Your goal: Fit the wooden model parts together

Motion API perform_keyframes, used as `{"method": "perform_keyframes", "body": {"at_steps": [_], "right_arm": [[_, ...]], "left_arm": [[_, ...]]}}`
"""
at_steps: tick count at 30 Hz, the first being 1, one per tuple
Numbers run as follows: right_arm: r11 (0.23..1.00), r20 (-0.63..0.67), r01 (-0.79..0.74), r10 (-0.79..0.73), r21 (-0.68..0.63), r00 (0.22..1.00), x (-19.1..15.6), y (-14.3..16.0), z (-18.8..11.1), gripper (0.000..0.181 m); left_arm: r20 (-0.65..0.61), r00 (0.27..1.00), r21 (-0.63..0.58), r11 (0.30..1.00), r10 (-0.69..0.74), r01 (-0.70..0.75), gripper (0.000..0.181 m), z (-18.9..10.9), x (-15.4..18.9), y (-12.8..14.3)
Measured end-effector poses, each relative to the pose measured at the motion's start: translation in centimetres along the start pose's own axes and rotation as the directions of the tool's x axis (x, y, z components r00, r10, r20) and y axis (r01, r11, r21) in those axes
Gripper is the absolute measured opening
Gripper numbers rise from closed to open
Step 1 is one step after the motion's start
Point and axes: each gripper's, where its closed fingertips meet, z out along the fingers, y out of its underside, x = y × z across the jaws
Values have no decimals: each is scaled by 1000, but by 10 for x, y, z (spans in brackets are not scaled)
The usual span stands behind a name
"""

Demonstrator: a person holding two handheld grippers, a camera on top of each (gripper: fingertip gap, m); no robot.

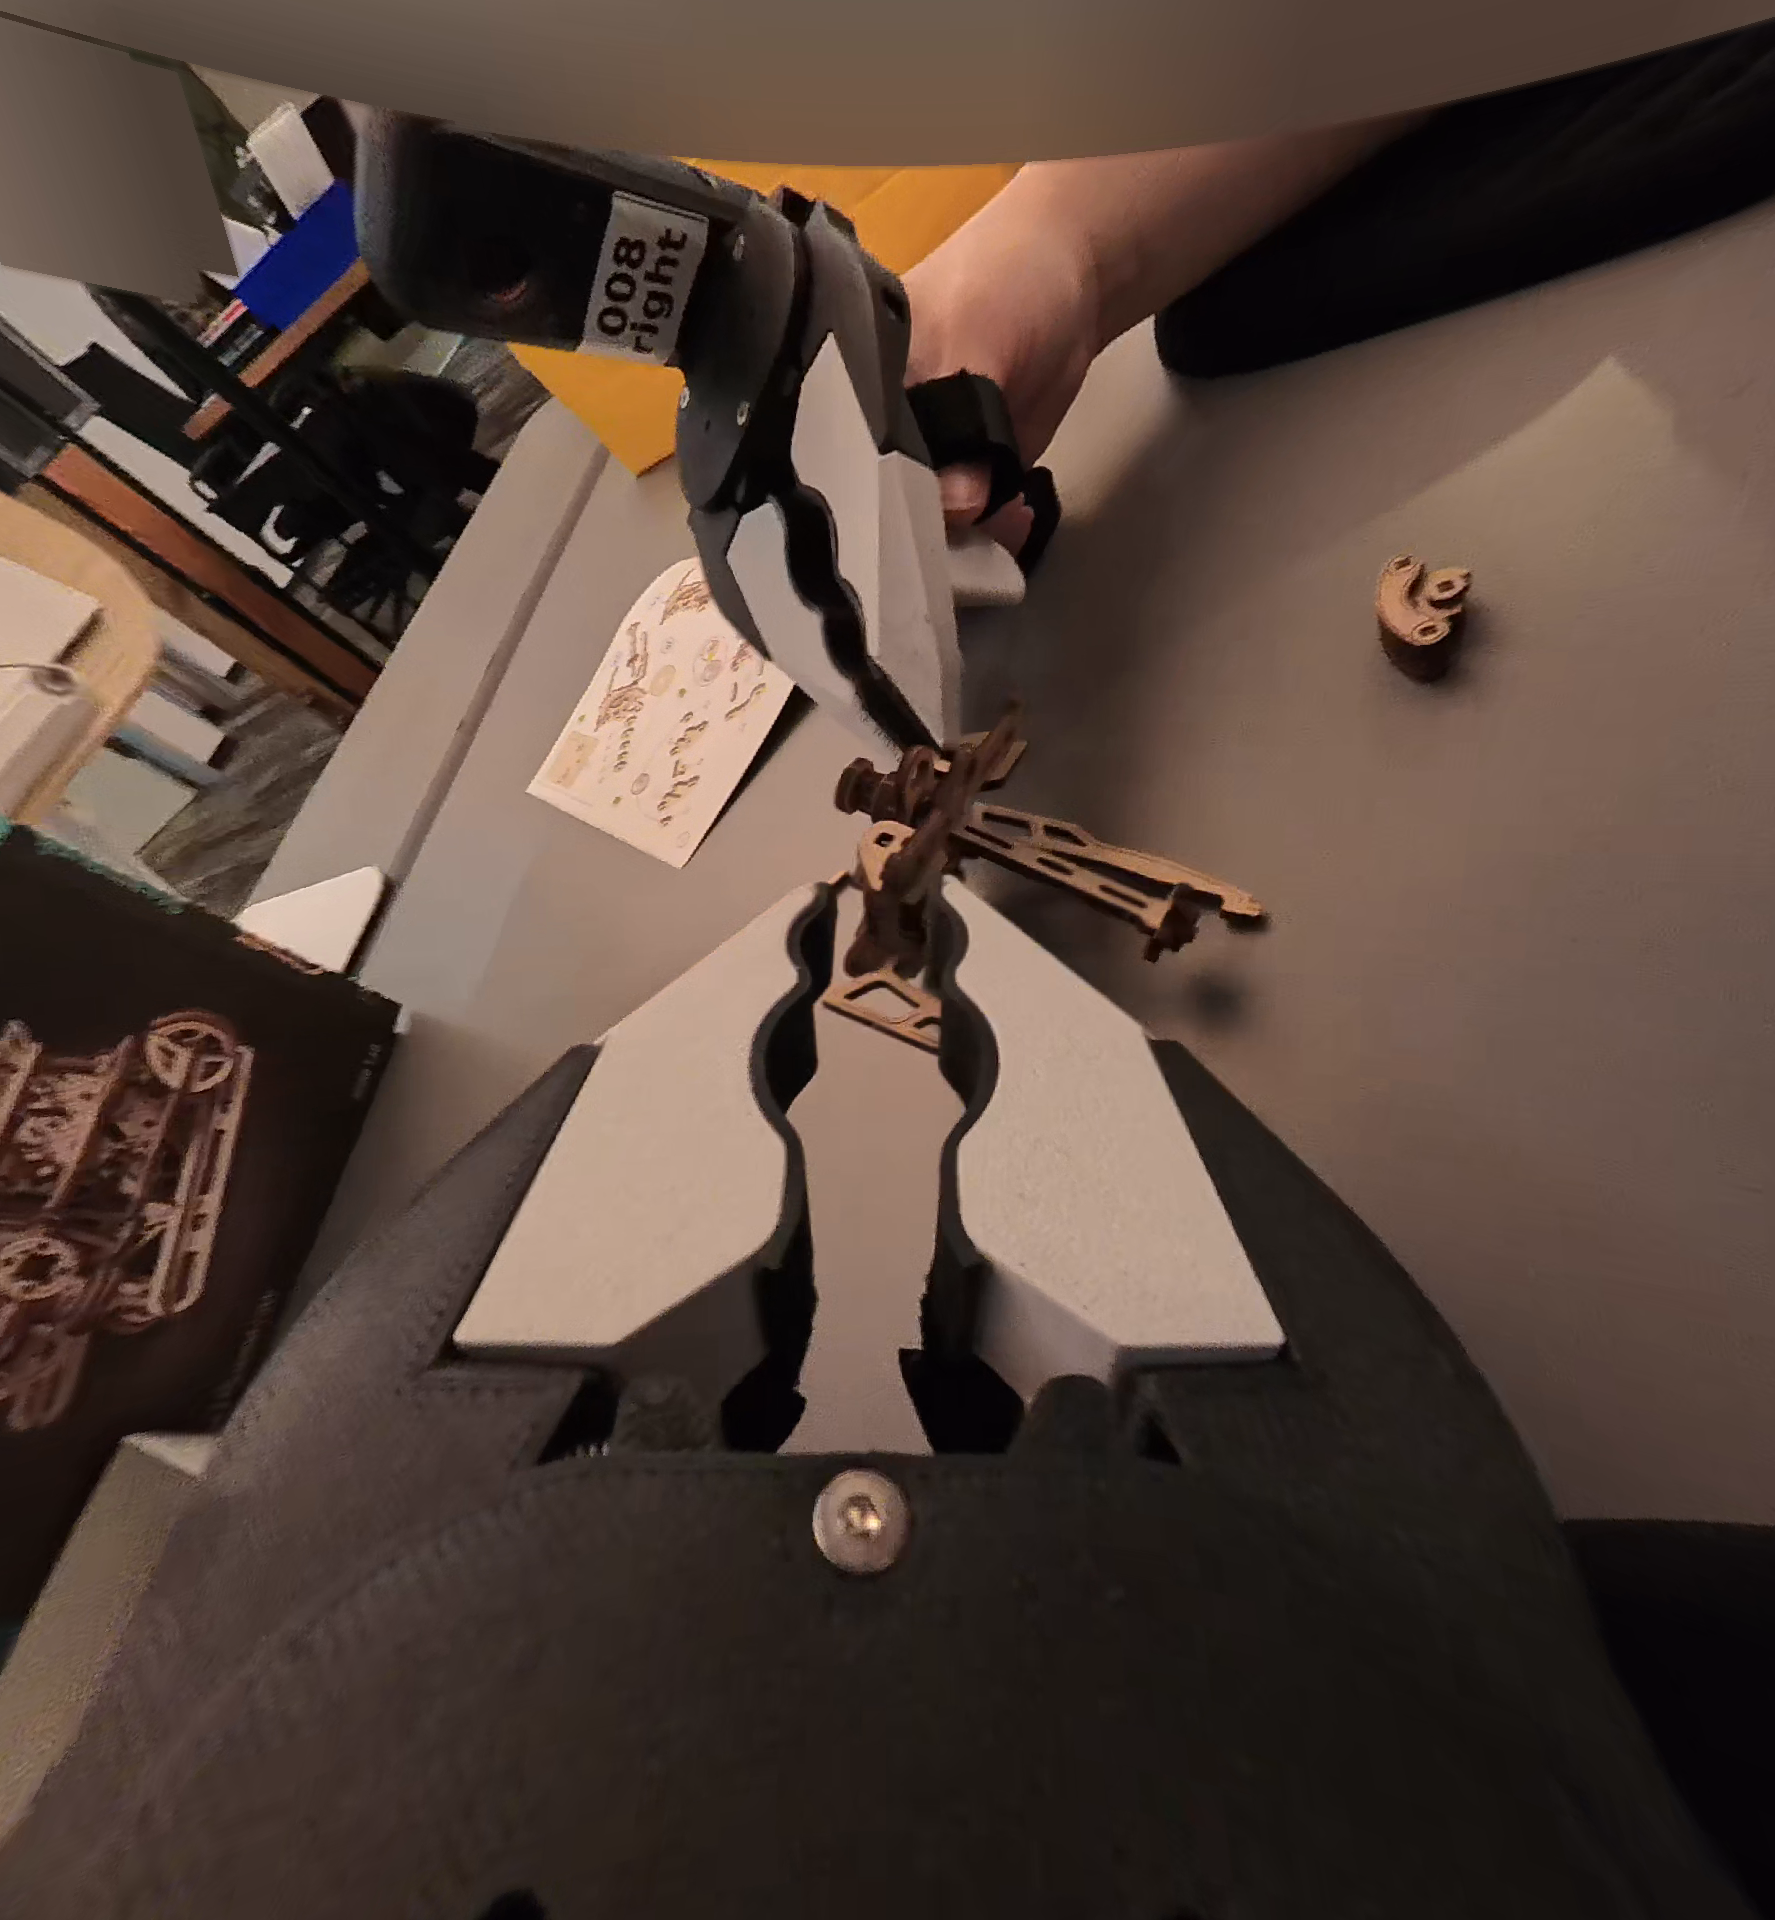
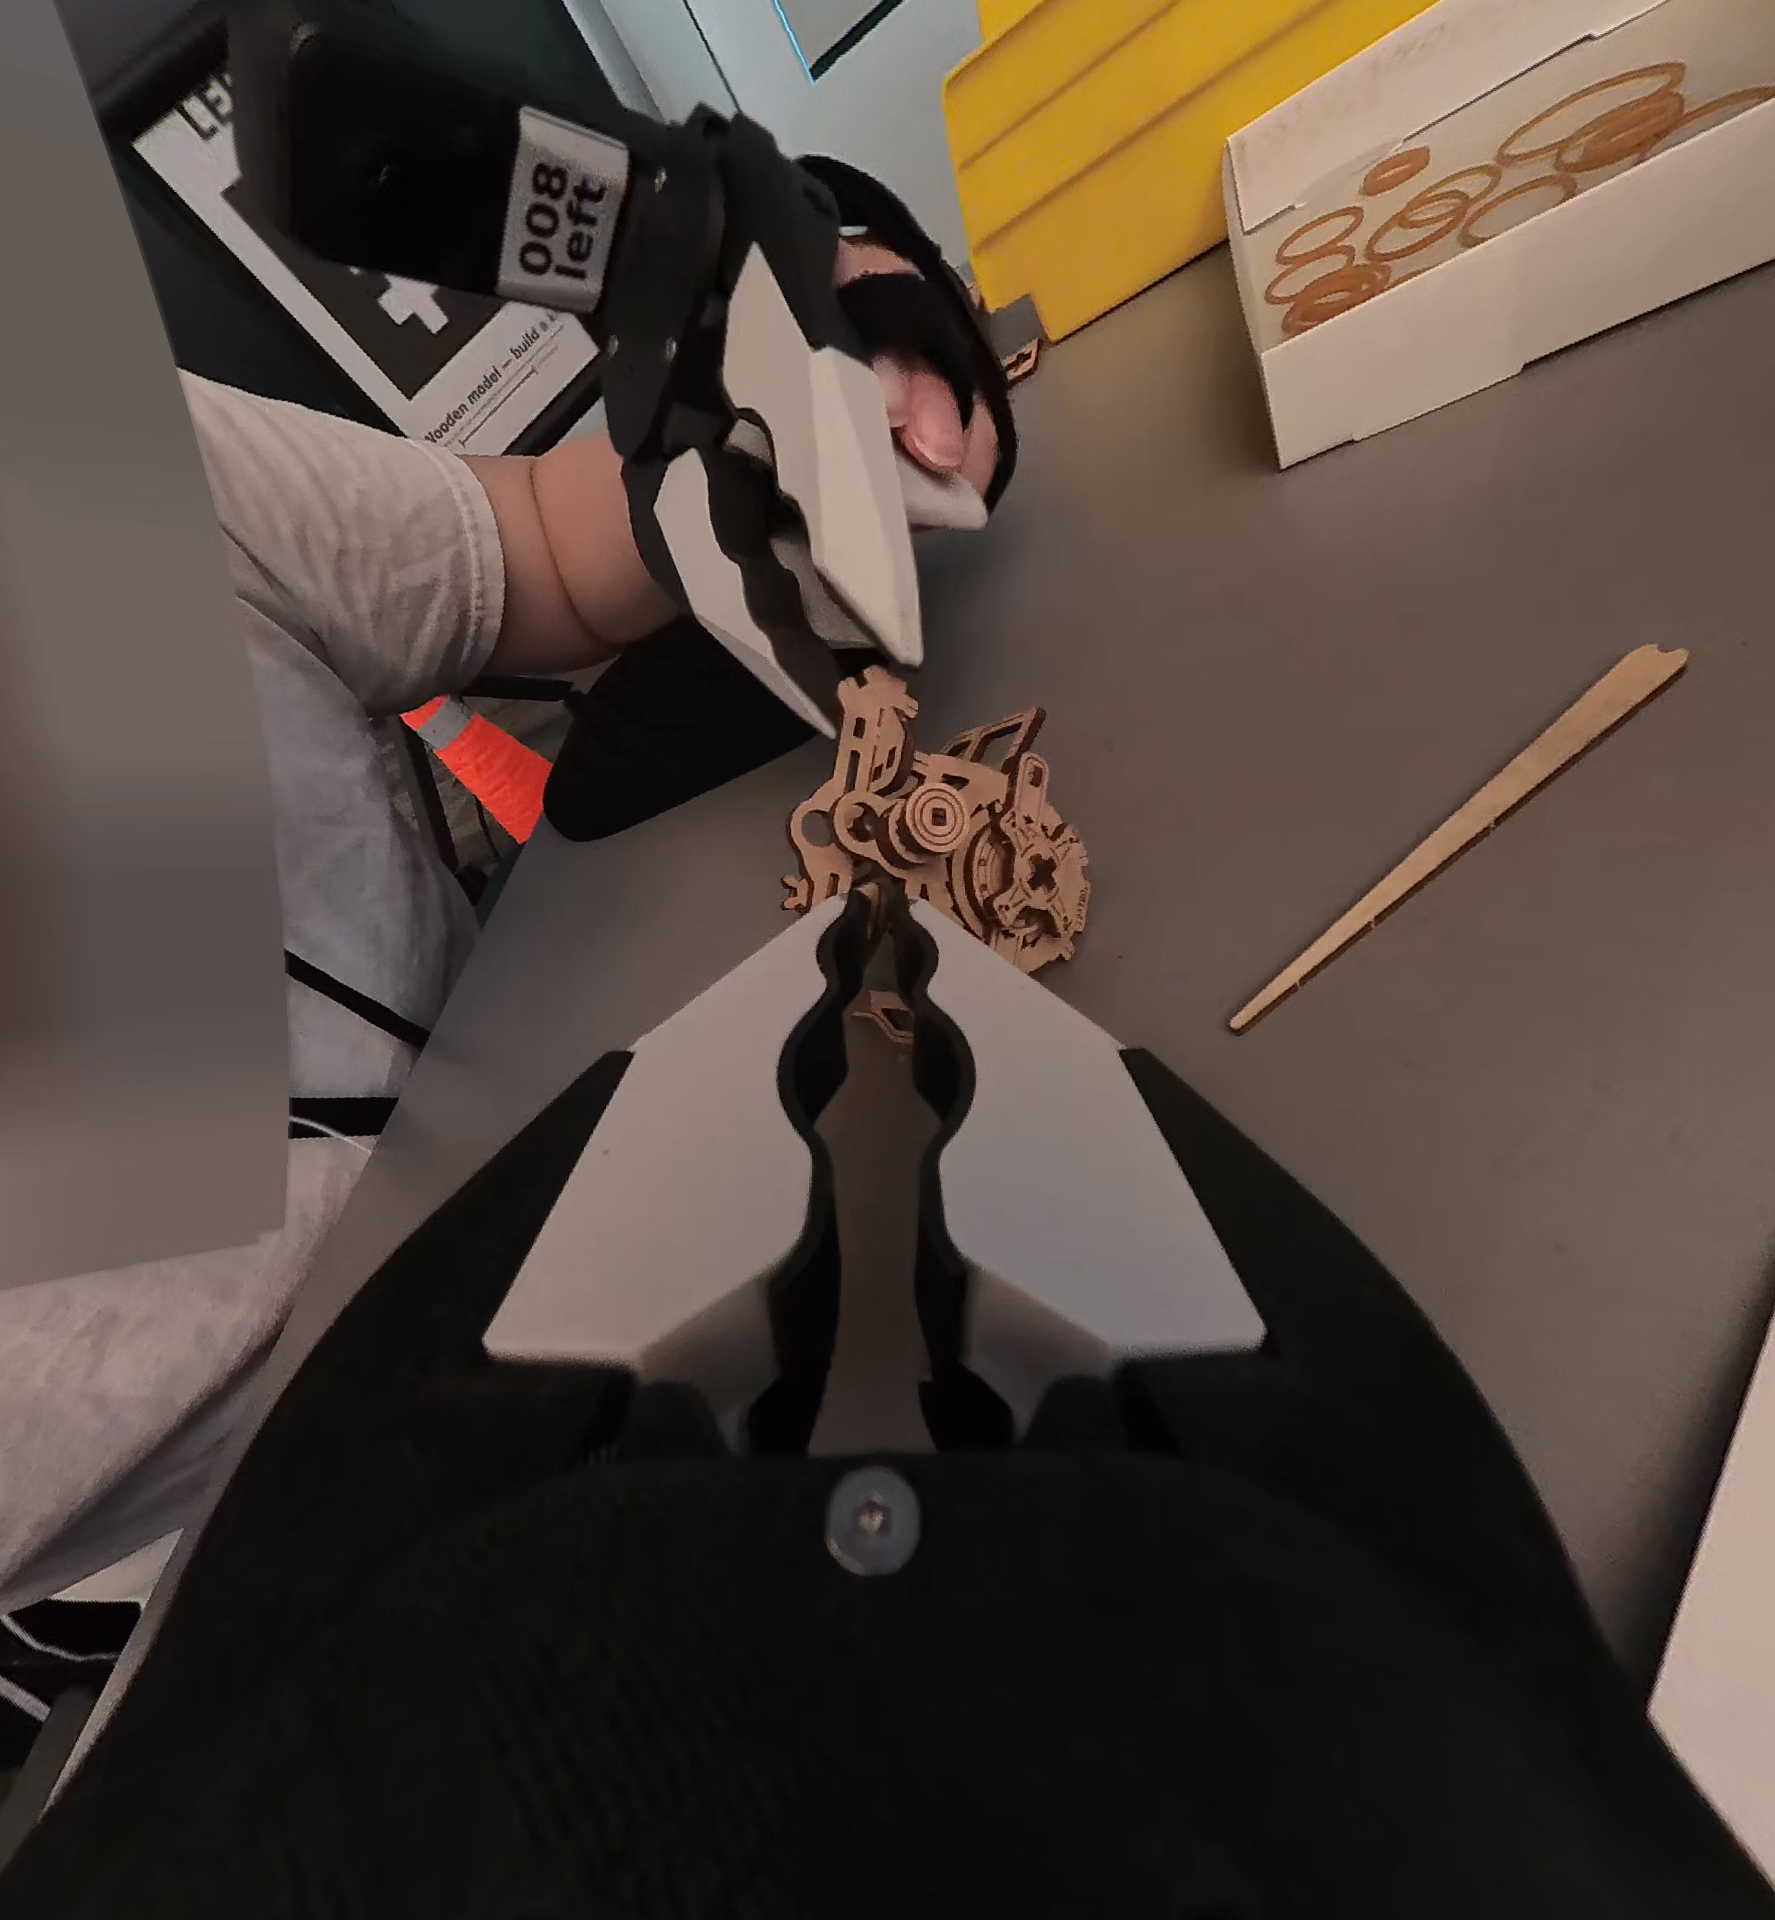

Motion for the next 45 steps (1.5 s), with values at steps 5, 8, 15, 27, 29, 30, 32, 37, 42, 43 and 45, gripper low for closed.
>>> {"method": "perform_keyframes", "body": {"at_steps": [5, 8, 15, 27, 29, 30, 32, 37, 42, 43, 45], "right_arm": [[1000, 2, -6, 6, 1, 1000, 0, 0, 0, 2], [1000, 4, -10, 10, 3, 1000, 1, 0, 0, 2], [1000, 6, -23, 23, 9, 1000, 2, -1, -1, 2], [1000, 6, -22, 22, 8, 1000, 2, -1, -1, 3], [1000, 7, -24, 24, 7, 1000, 2, -1, -1, 2], [1000, 8, -25, 25, 7, 1000, 2, -1, -1, 2], [1000, 7, -26, 26, 5, 1000, 2, -1, -1, 2], [1000, 7, -21, 21, 3, 1000, 2, -1, 0, 3], [1000, 2, -17, 17, -3, 1000, 2, 0, 1, 3], [1000, 1, -17, 17, -2, 1000, 2, -1, 1, 2], [1000, 1, -15, 15, -1, 1000, 2, -1, 1, 3]], "left_arm": [[-51, 997, 58, 996, -61, 64, 26, 2, 2, -5], [-67, 998, 76, 997, -13, 18, 26, 8, 2, -10], [-100, 995, 55, 998, 8, -3, 27, 6, 1, -11], [-171, 984, -1, 999, 48, -48, 25, 14, 7, -8], [-170, 983, 2, 997, 70, -71, 23, 15, 7, -6], [-178, 982, -3, 998, 66, -68, 22, 15, 8, -5], [-184, 981, -5, 998, 58, -60, 22, 16, 7, -3], [-200, 980, -35, 999, 10, -18, 19, 20, 6, 3], [-210, 978, -14, 1000, -10, 7, 17, 19, 5, 2], [-212, 977, -12, 1000, -15, 13, 17, 19, 5, 2], [-214, 977, -5, 1000, -18, 17, 17, 19, 5, 2]]}}
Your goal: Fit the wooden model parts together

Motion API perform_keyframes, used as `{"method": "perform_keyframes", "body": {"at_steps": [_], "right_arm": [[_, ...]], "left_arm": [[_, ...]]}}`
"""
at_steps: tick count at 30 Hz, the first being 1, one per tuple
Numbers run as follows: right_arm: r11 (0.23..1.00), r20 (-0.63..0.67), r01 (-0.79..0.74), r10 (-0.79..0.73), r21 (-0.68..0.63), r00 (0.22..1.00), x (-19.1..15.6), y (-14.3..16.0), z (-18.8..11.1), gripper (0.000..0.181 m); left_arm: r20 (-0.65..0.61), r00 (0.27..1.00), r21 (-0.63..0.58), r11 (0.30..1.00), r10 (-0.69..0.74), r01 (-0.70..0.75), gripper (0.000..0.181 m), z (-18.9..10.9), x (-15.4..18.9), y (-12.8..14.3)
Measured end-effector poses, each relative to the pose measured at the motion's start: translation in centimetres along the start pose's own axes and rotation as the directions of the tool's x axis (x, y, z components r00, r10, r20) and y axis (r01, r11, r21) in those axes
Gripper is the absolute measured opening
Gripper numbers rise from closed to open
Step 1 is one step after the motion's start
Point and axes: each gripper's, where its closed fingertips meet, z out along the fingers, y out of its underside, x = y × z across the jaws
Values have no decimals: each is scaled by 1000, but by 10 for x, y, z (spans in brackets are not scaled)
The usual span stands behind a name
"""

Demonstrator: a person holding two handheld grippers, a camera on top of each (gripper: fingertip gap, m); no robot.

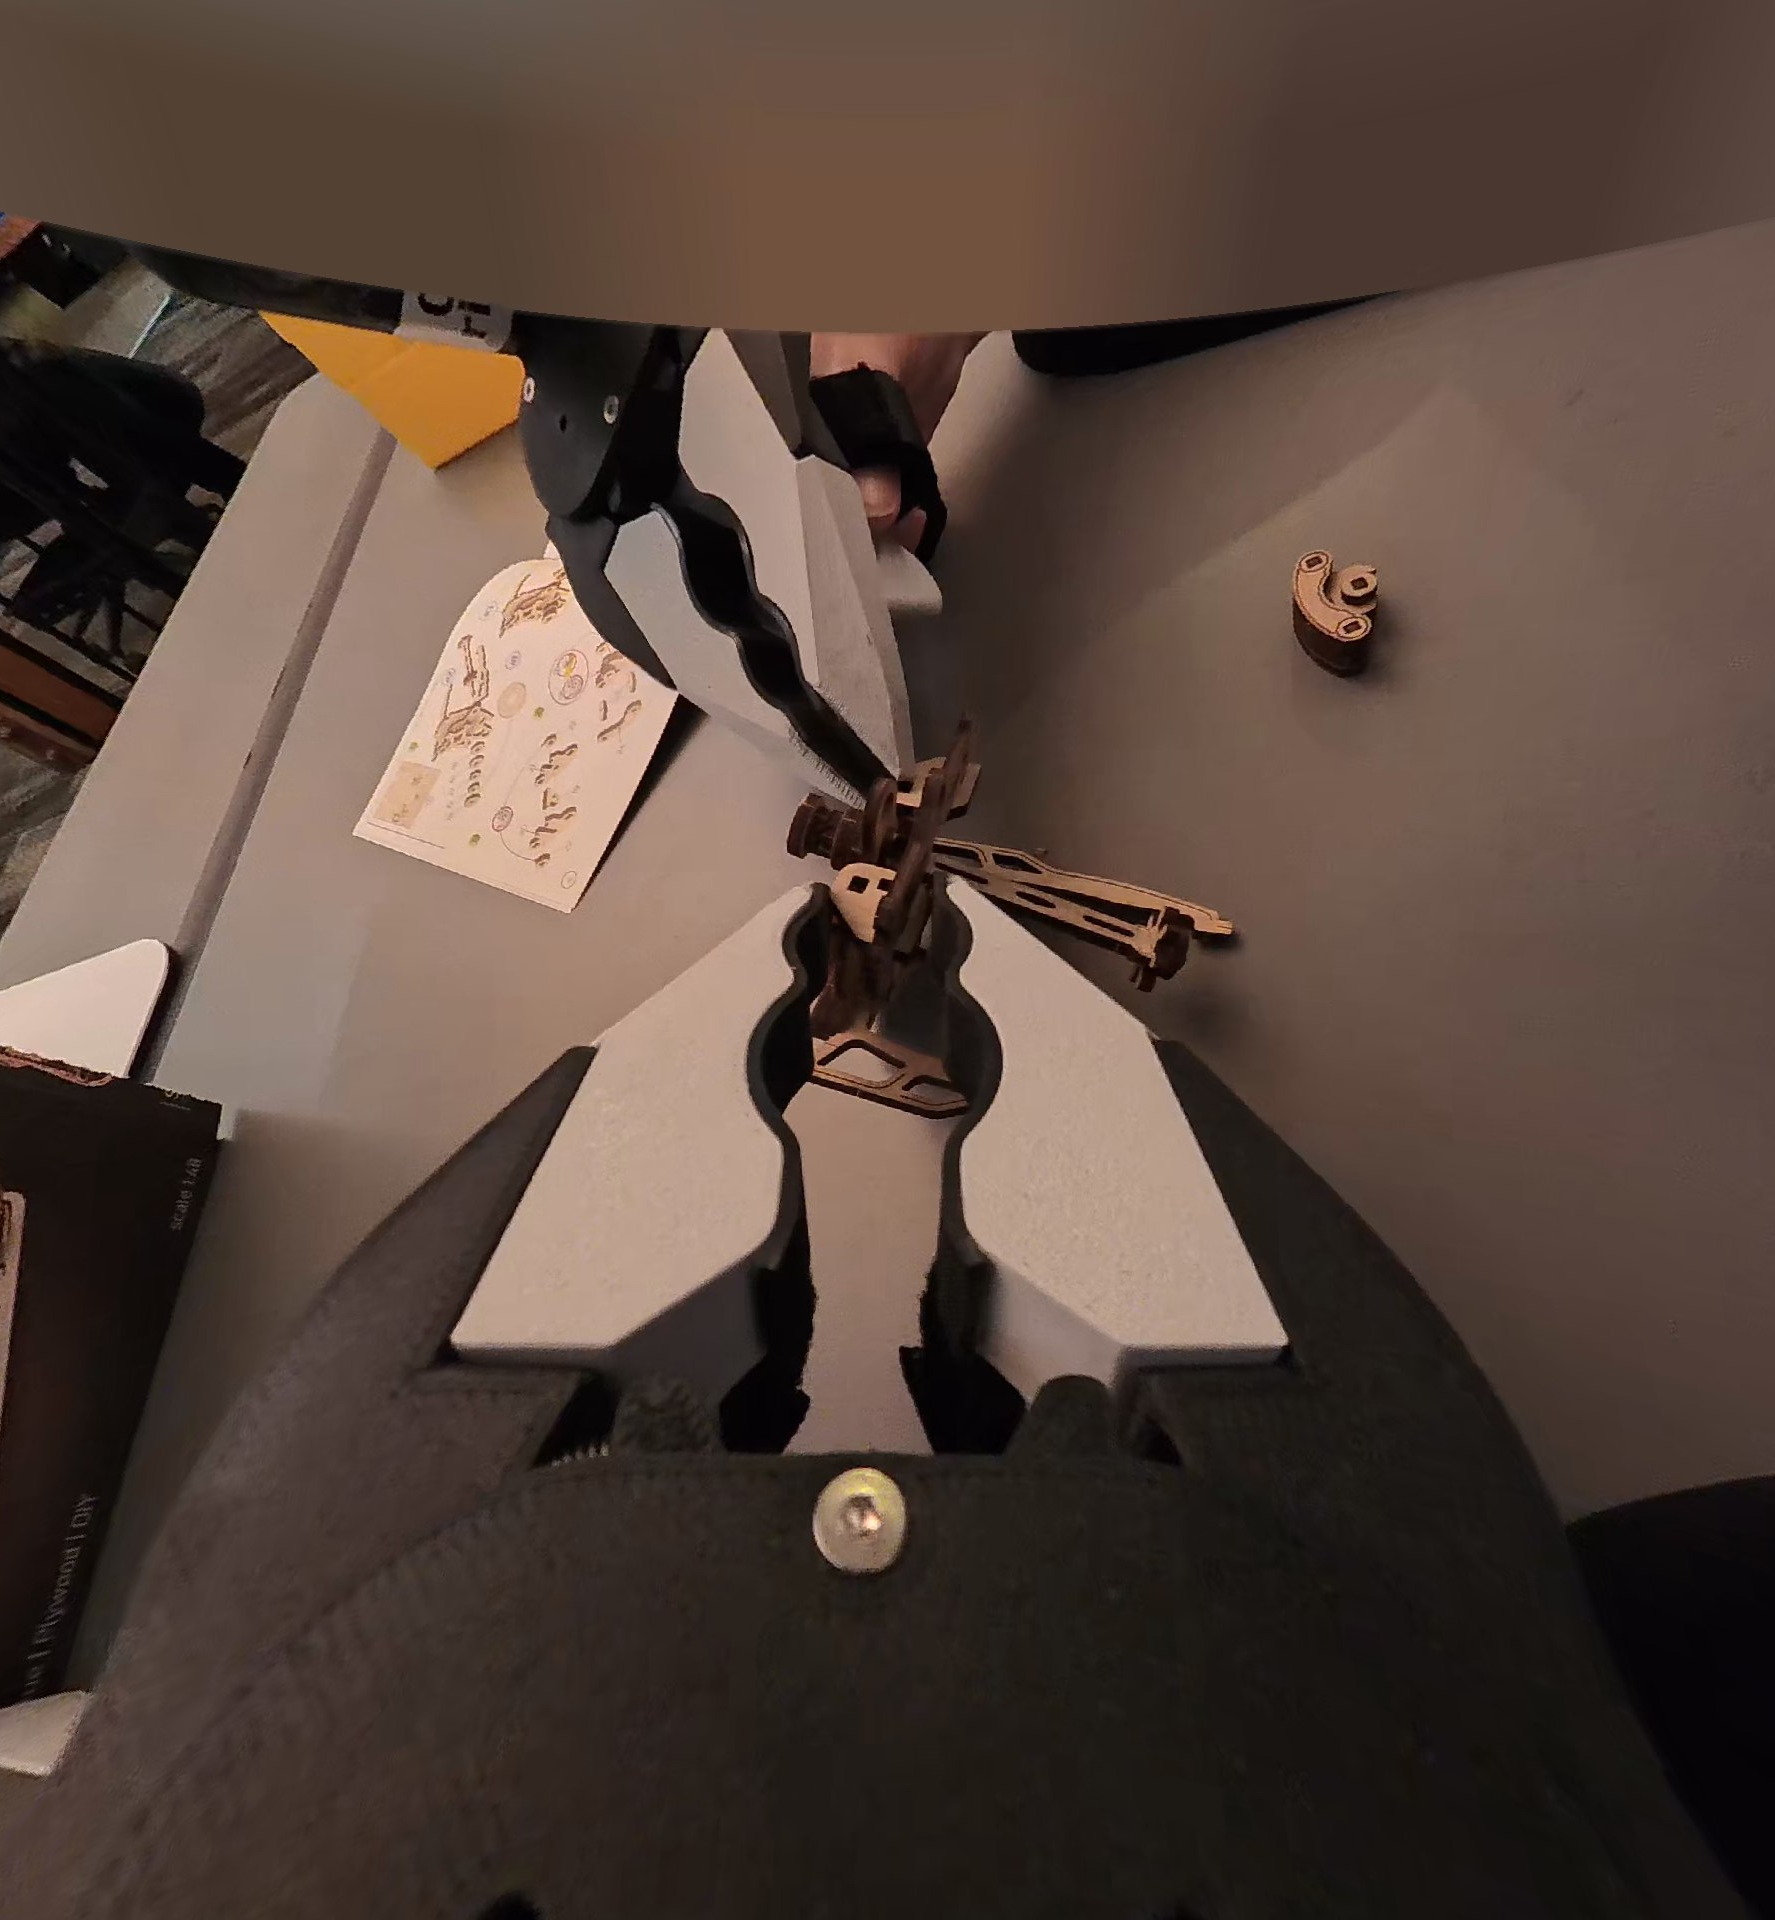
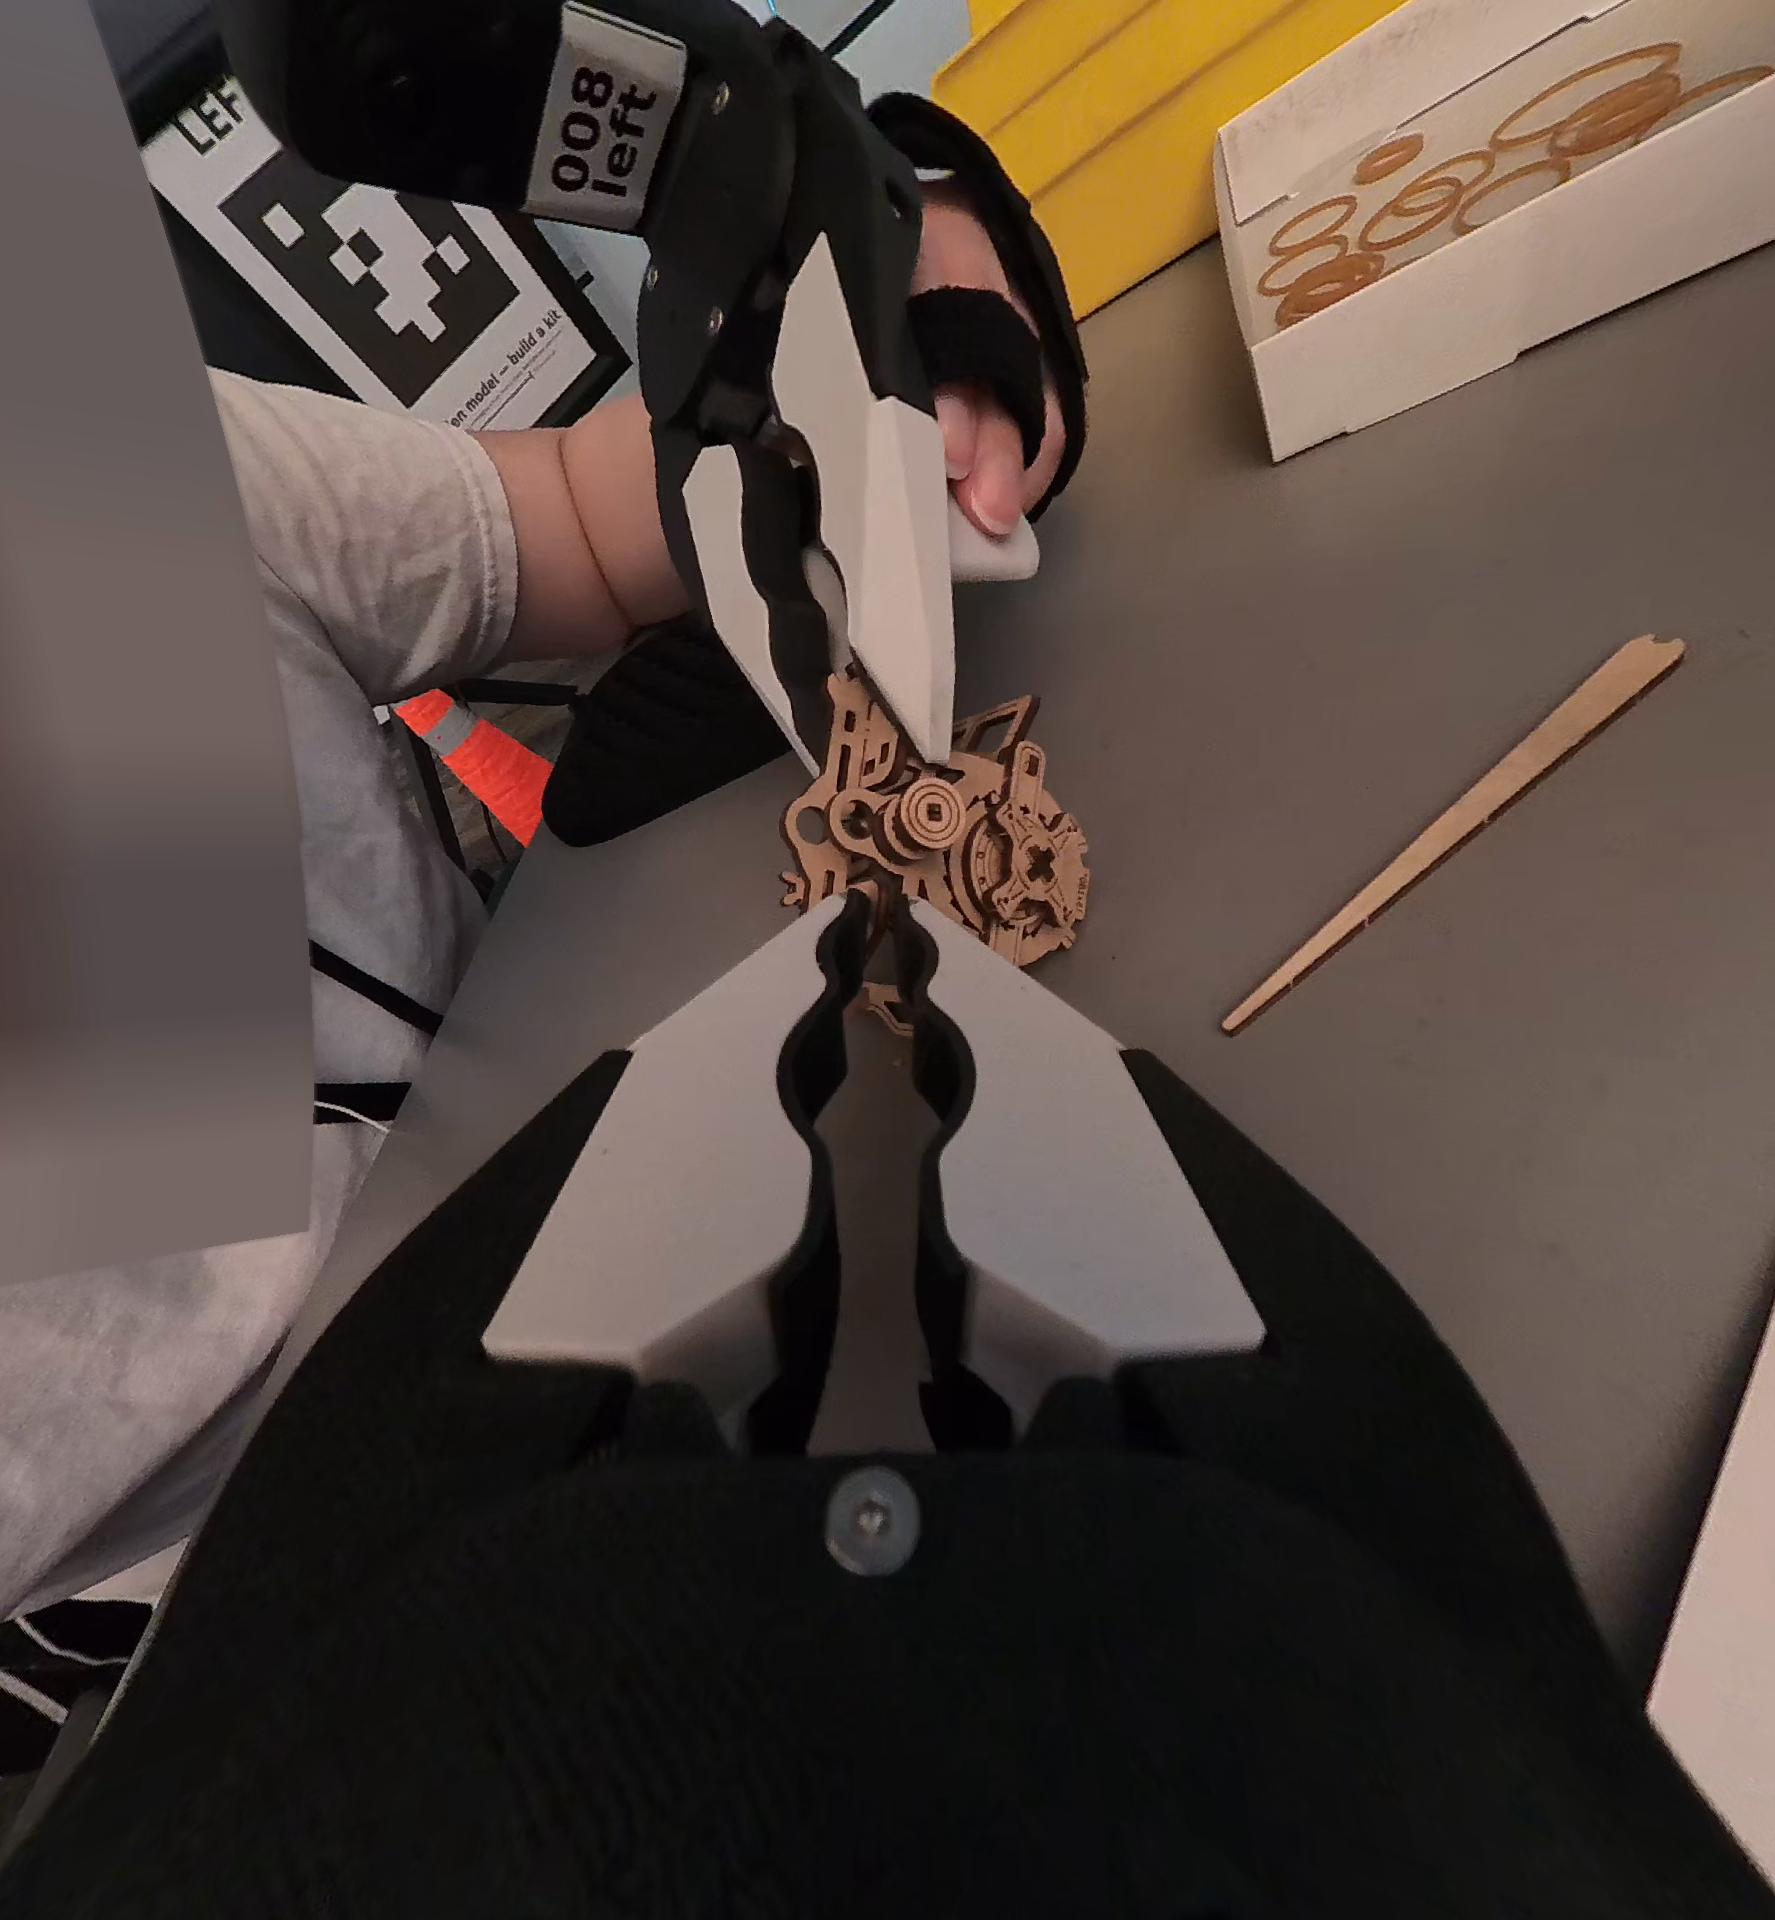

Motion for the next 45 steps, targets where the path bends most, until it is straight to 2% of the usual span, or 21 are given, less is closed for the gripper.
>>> {"method": "perform_keyframes", "body": {"at_steps": [16, 24, 28, 34, 39, 45], "right_arm": [[997, 36, -63, 62, 46, 997, 0, -6, -4, 4], [998, 13, -49, 48, 43, 999, -2, -5, 0, 4], [999, -44, 0, 1, 36, 999, 2, -4, -1, 6], [993, -35, 20, -16, 117, 999, -3, -17, -8, 9], [993, -49, 32, -27, 115, 998, -5, -18, -4, 9], [996, -69, 9, -3, 91, 998, -5, -15, 7, 9]], "left_arm": [[15, 1000, 5, 1000, 17, -17, 16, -2, -2, 4], [-40, 997, 25, 998, 63, -62, 16, -5, 2, -1], [-37, 995, 27, 995, 93, -93, 17, -11, 1, -7], [-39, 986, -18, 987, 162, -162, 17, -13, -1, -8], [-48, 985, -25, 986, 164, -165, 17, -16, 1, -3], [-62, 994, 63, 995, 85, -81, 16, -16, 2, -4]]}}
